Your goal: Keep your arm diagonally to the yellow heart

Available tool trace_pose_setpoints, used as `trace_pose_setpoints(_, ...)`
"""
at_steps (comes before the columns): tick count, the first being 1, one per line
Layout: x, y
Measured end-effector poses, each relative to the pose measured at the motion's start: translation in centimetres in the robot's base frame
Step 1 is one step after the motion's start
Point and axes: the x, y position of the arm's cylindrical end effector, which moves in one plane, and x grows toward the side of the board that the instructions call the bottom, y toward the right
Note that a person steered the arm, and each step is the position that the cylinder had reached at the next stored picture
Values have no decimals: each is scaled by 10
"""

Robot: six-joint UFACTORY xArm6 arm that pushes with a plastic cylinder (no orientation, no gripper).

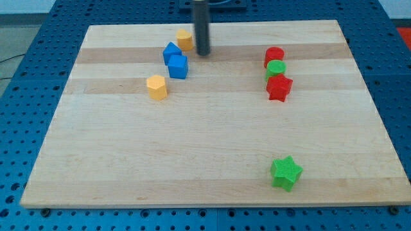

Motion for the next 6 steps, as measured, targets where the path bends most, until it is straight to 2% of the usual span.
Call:
trace_pose_setpoints(1,-19,28)
trace_pose_setpoints(3,82,-14)
trace_pose_setpoints(4,58,-17)
trace_pose_setpoints(5,9,-25)
trace_pose_setpoints(6,7,-61)
